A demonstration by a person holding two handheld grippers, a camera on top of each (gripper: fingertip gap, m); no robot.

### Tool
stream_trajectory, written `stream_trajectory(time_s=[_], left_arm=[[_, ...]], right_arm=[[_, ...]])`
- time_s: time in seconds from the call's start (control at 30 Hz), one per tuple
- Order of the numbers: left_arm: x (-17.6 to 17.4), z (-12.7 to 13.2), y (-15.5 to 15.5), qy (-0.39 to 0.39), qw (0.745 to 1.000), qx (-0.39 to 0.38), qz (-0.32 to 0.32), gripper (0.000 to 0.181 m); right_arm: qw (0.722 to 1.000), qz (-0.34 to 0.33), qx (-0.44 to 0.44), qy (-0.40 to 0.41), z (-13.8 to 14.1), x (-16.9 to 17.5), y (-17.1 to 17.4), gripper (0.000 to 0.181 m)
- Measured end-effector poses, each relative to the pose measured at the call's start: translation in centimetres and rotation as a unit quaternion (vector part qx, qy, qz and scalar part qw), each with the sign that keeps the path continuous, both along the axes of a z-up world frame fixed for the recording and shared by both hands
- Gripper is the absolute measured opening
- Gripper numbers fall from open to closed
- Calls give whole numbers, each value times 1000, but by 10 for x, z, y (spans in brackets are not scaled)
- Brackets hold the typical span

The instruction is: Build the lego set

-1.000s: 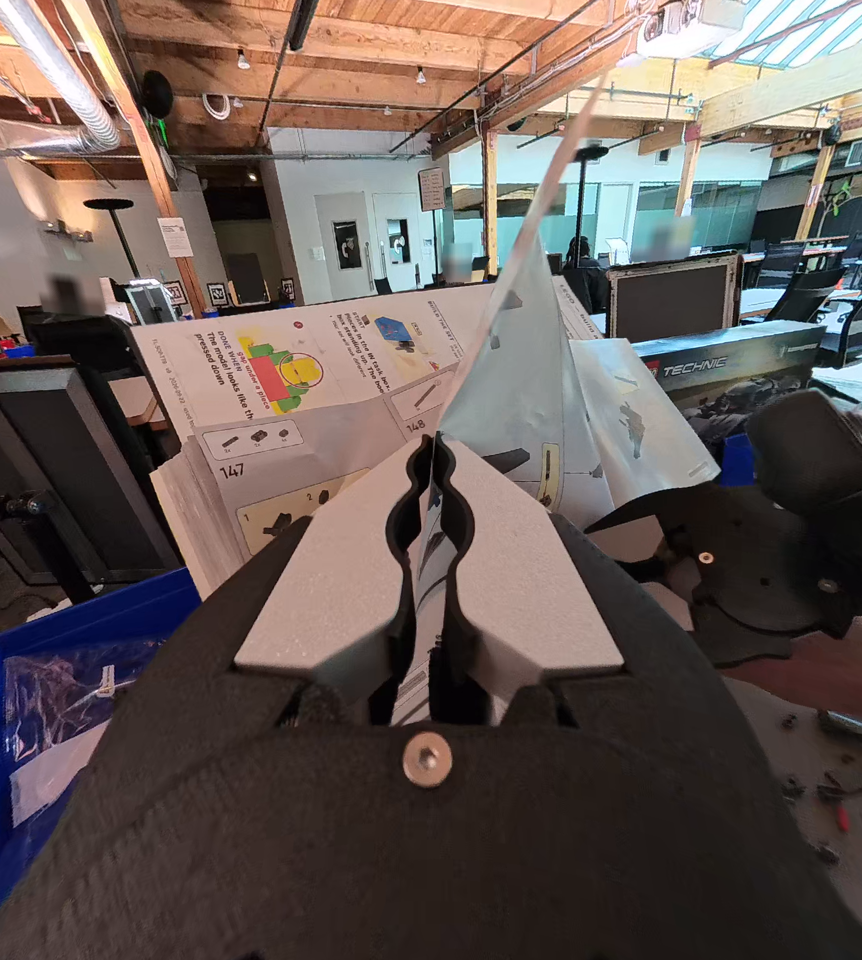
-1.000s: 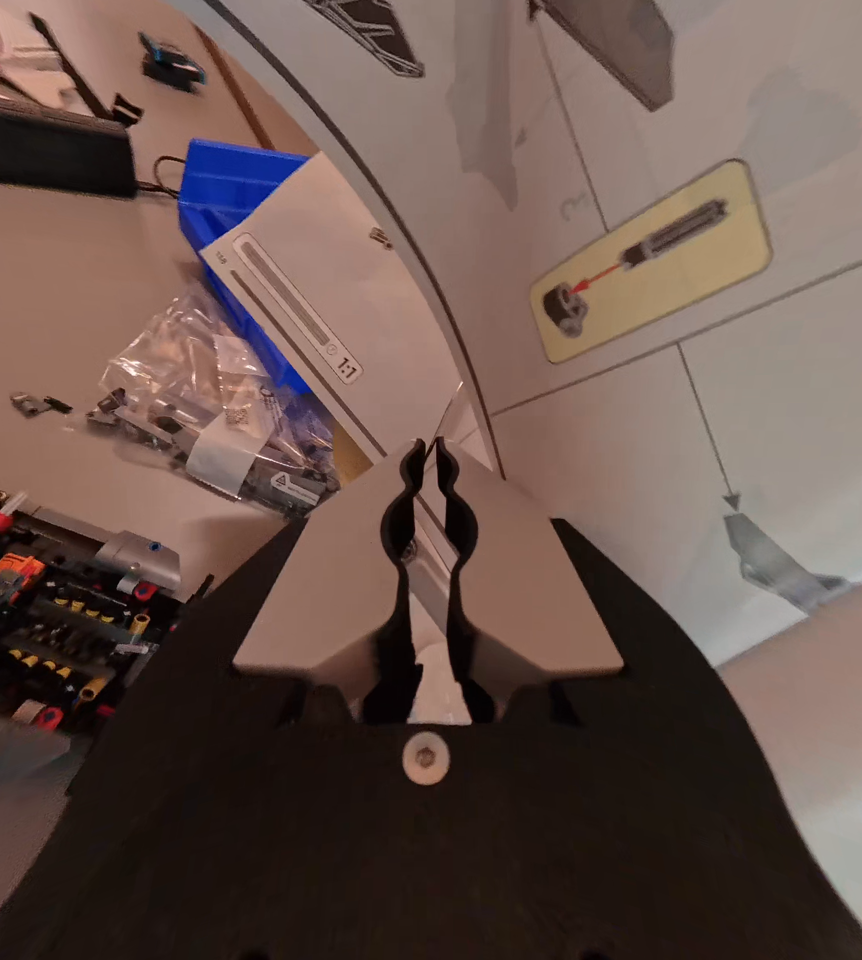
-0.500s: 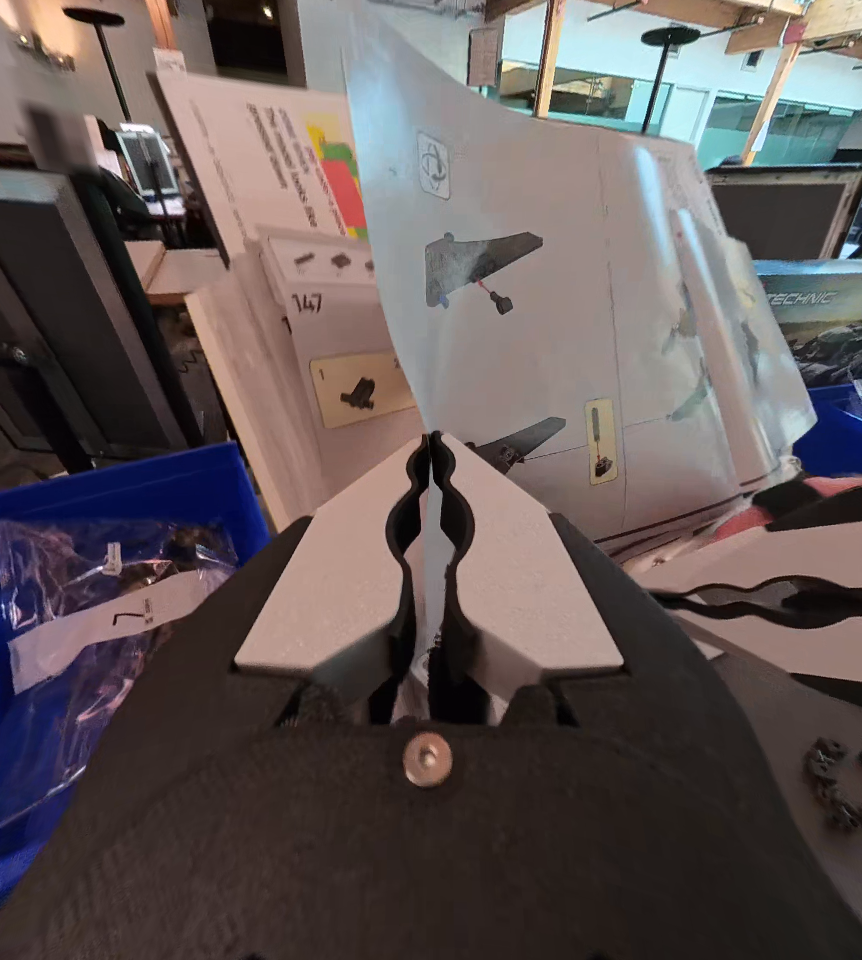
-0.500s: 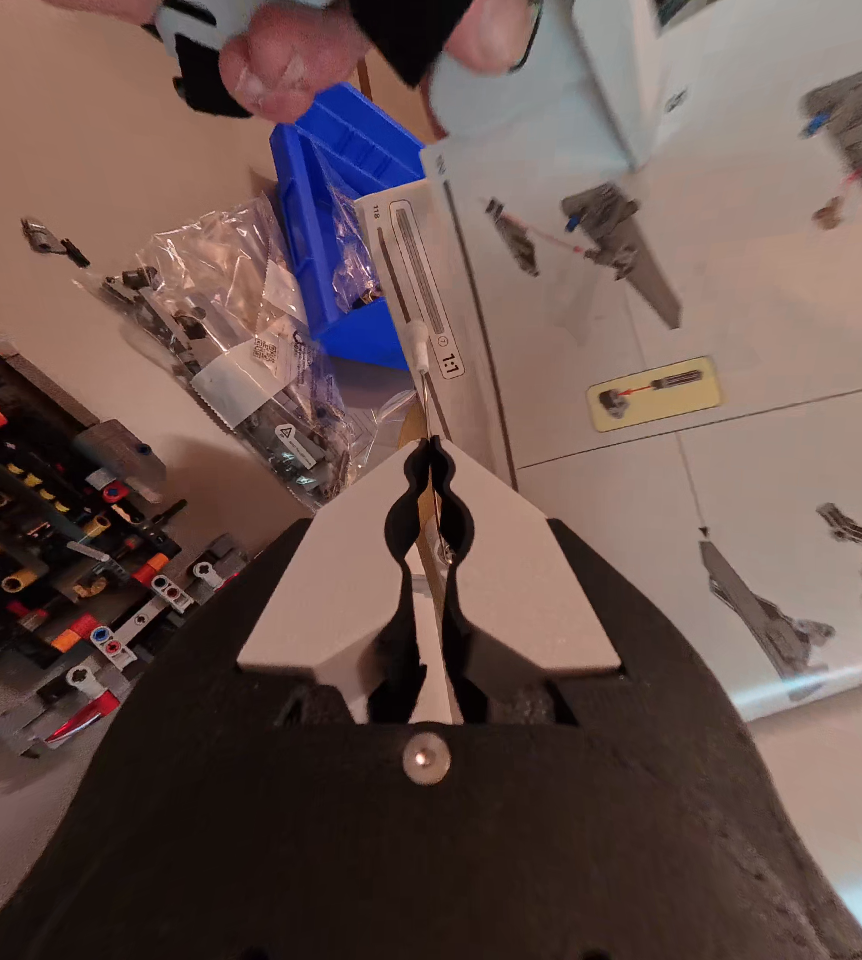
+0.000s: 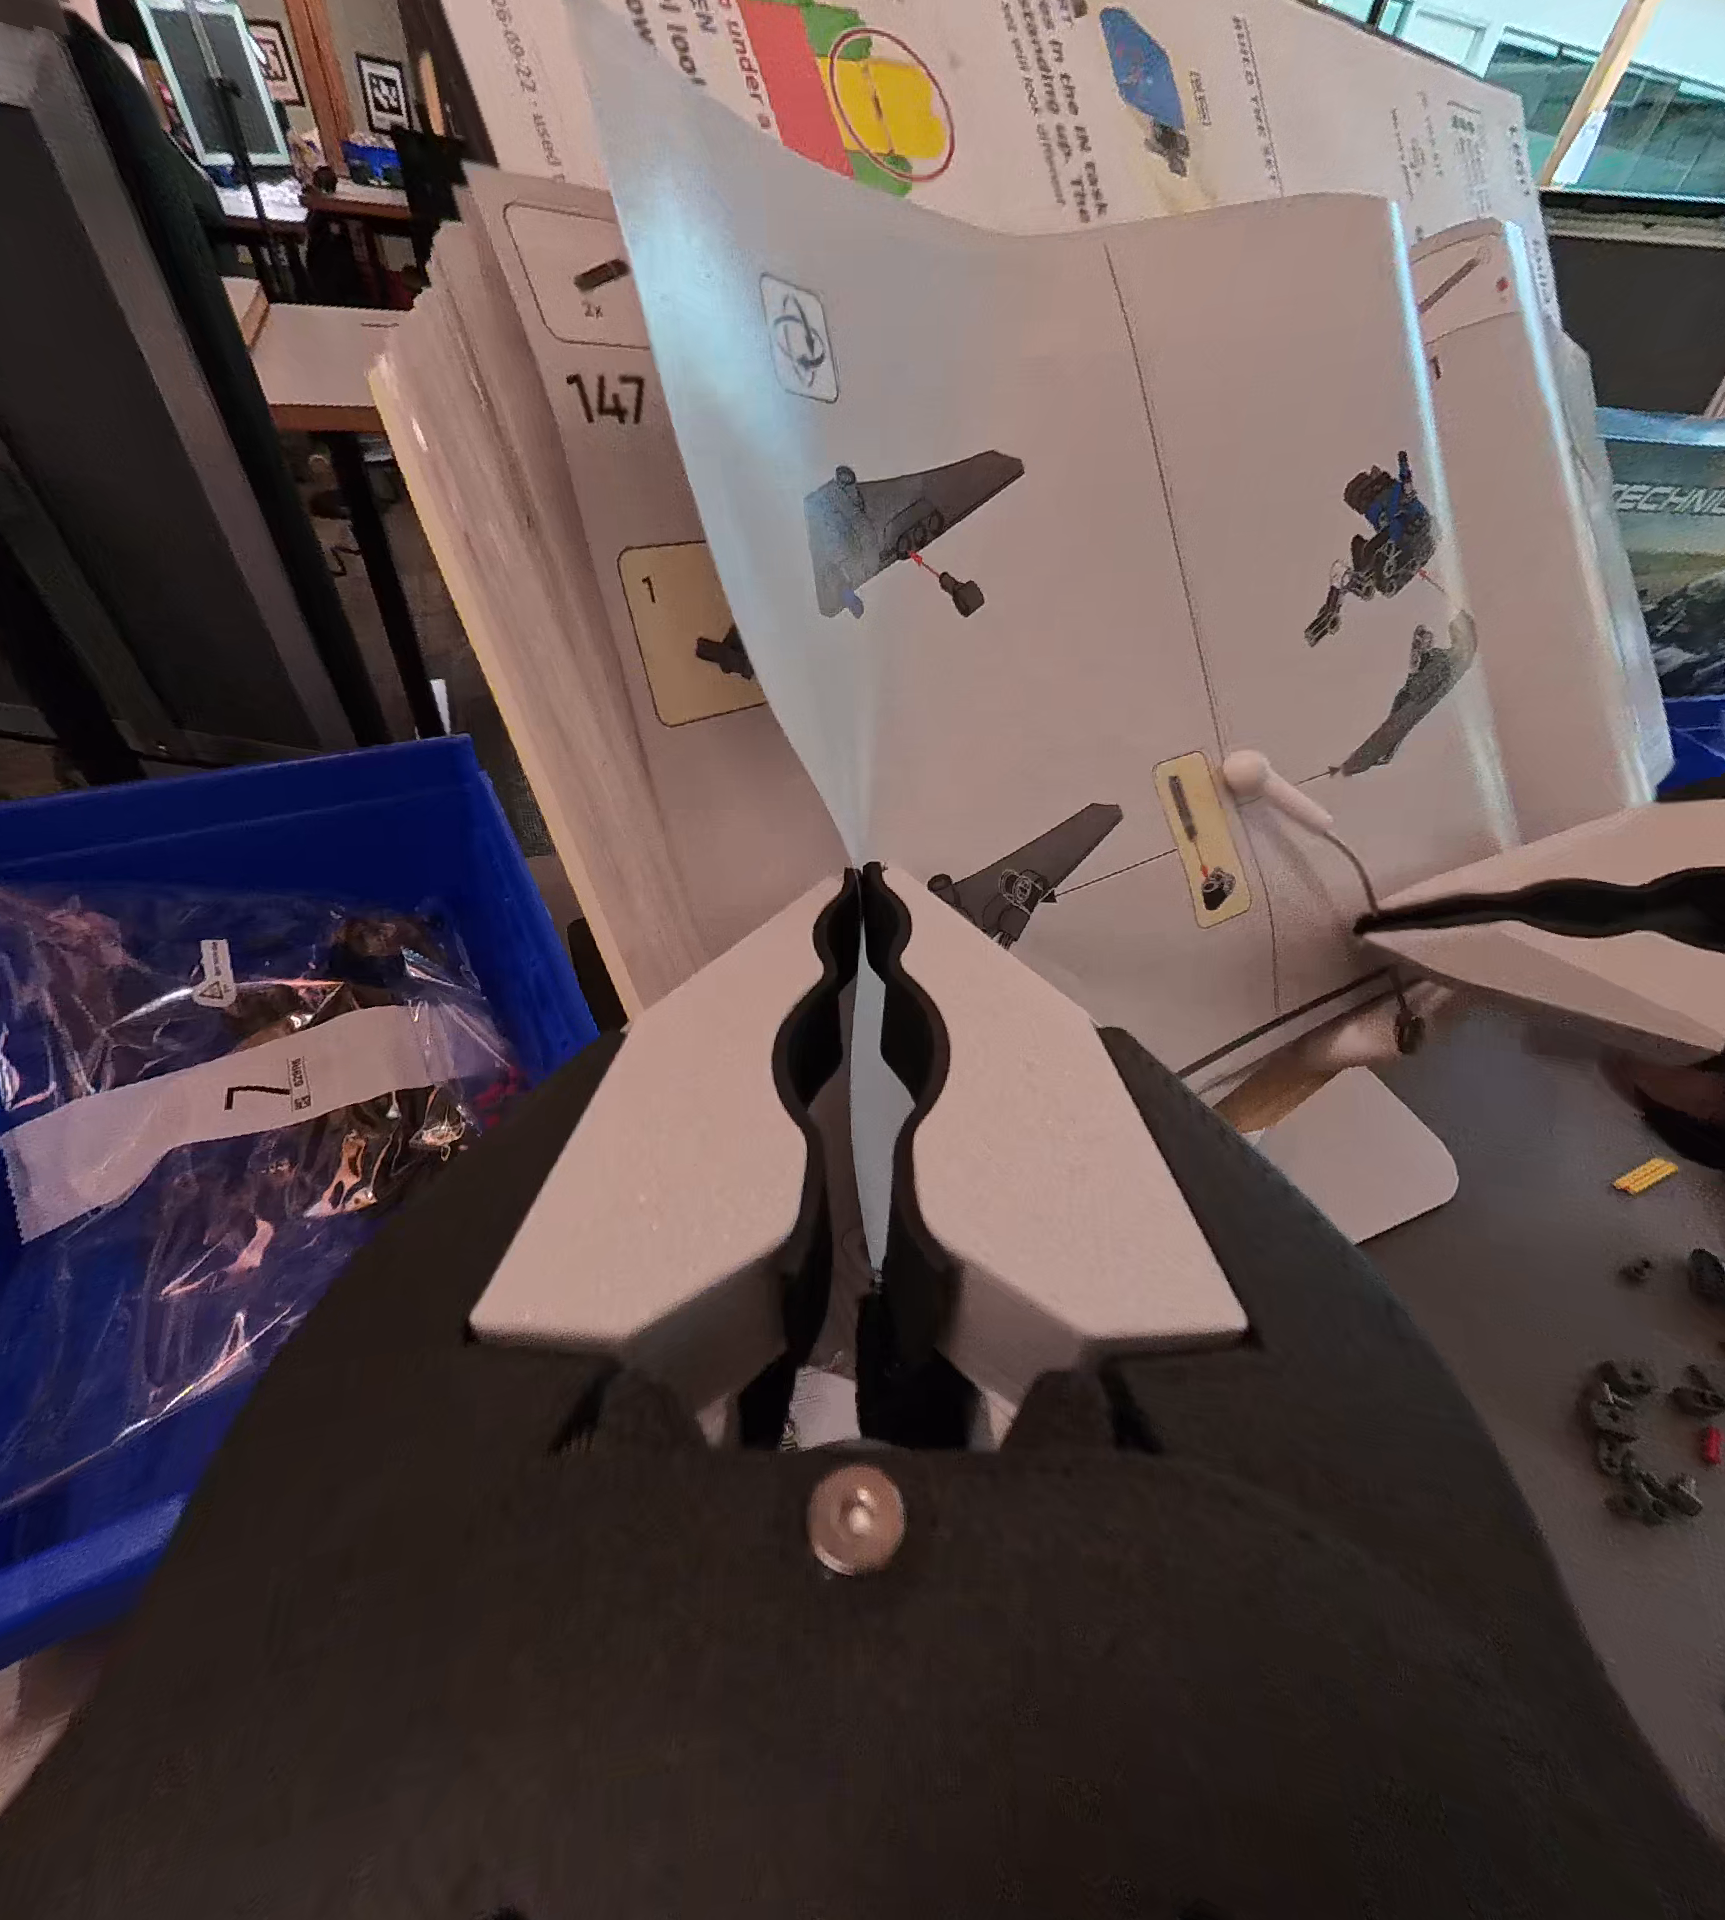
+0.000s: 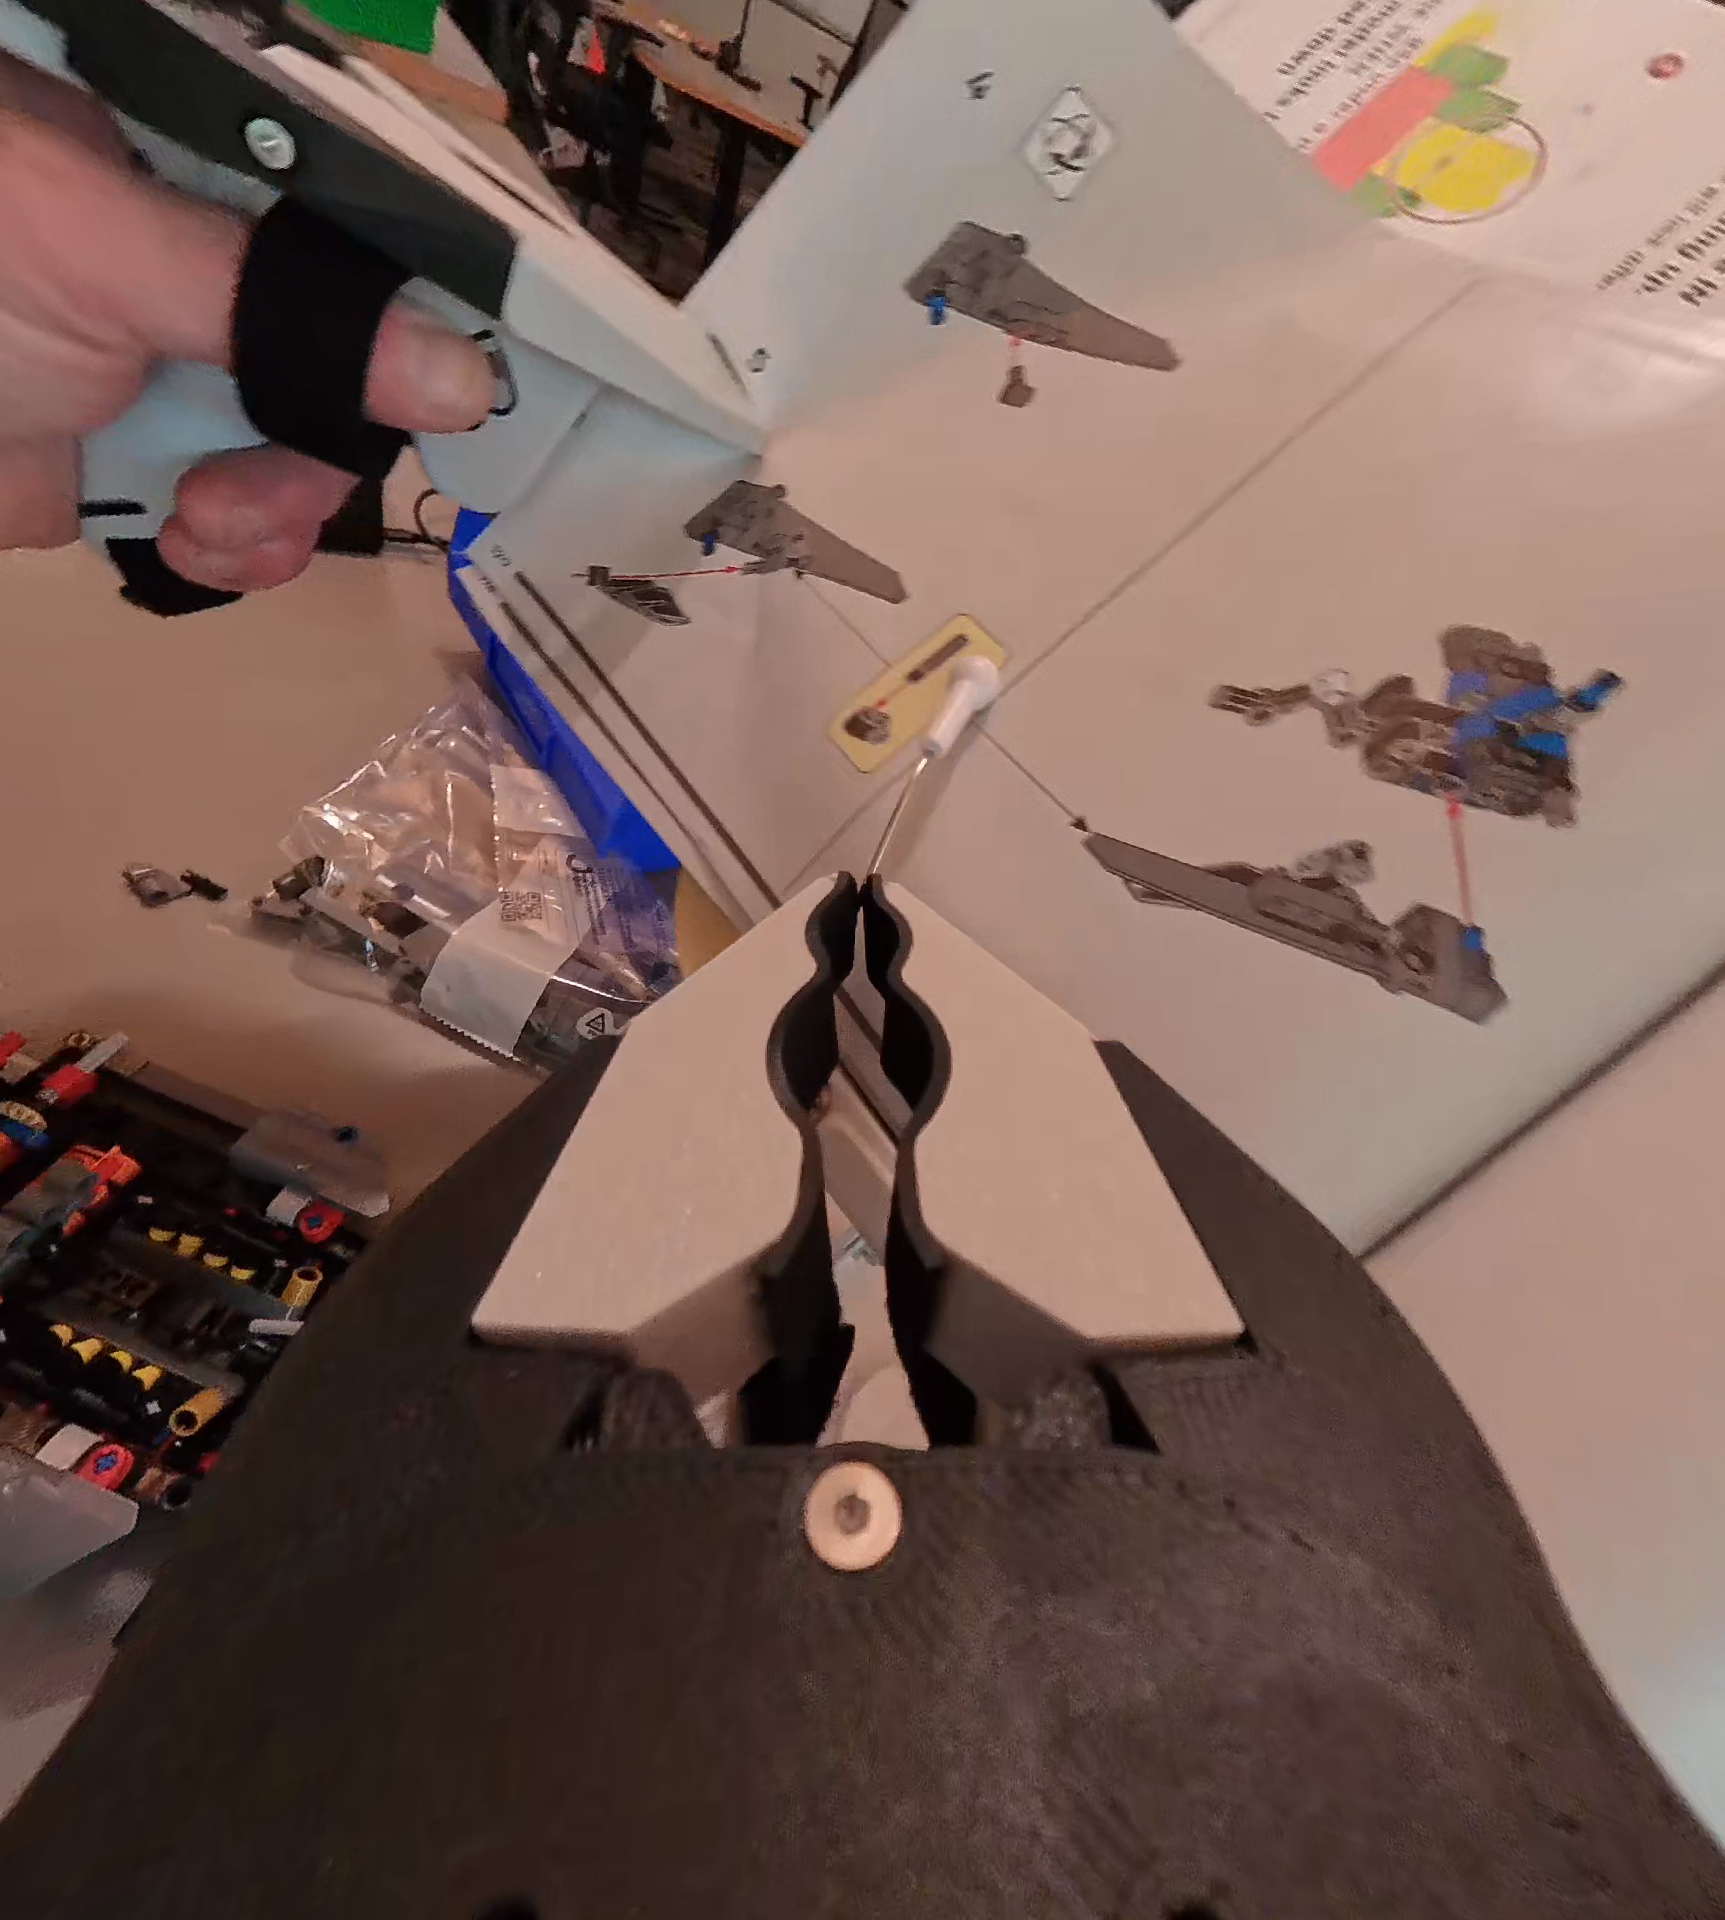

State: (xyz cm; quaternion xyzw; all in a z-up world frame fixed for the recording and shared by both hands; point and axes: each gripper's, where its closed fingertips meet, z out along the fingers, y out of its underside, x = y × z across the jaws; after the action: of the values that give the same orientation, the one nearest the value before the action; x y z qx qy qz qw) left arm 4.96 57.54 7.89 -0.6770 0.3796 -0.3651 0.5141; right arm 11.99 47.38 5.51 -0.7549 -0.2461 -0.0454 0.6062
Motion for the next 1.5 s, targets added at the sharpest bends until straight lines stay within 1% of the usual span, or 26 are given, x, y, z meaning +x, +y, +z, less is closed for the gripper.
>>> stream_trajectory(time_s=[0.2,0.3,0.37,0.43,0.5,0.6,0.67,0.73,0.8,0.87,0.97,1.03,1.1,1.13,1.17,1.23,1.3,1.37,1.43,1.5], left_arm=[[-2,-4,-2,3,1000,-12,-8,0],[-2,-4,-2,12,1000,-9,-1,0],[-4,-2,-3,13,1000,-8,7,0],[-10,4,1,8,1000,-5,29,12],[-20,12,3,4,999,0,51,29],[-35,32,1,-18,997,16,76,41],[-42,49,-7,-31,995,38,83,49],[-48,65,-17,-26,992,67,100,51],[-49,82,-34,-27,990,97,100,53],[-45,102,-58,-36,988,127,83,54],[-34,130,-103,-47,981,179,54,52],[-18,144,-139,-44,975,215,23,50],[5,145,-175,-20,968,252,-12,49],[15,144,-189,-11,962,273,-19,46],[27,137,-203,9,957,289,-35,44],[49,109,-233,66,946,306,-85,44],[62,75,-254,122,930,328,-115,43],[66,37,-268,171,910,355,-133,40],[64,-3,-279,209,891,374,-148,36],[64,-42,-295,231,875,384,-183,36]], right_arm=[[999,-25,-10,30,1,11,0,0],[999,-38,-23,14,-1,11,1,0],[998,-44,-41,18,-2,11,1,5],[997,-44,-55,15,-1,11,-2,11],[998,-50,-38,0,6,15,-8,17],[999,-52,-10,-5,22,19,-25,29],[999,-43,3,-18,33,16,-43,31],[999,-26,1,-31,40,10,-66,33],[998,-12,-9,-53,43,7,-94,38],[998,15,-32,-60,40,1,-127,41],[993,58,-84,-67,24,-6,-183,46],[984,93,-132,-78,2,-13,-221,47],[971,126,-177,-99,-26,-19,-256,48],[964,141,-199,-108,-41,-22,-271,48],[955,151,-227,-114,-58,-25,-285,48],[937,170,-281,-116,-92,-30,-309,51],[920,176,-331,-115,-125,-34,-327,54],[910,177,-355,-119,-152,-36,-338,54],[904,177,-369,-121,-171,-37,-343,53],[902,169,-376,-124,-186,-37,-344,48]])
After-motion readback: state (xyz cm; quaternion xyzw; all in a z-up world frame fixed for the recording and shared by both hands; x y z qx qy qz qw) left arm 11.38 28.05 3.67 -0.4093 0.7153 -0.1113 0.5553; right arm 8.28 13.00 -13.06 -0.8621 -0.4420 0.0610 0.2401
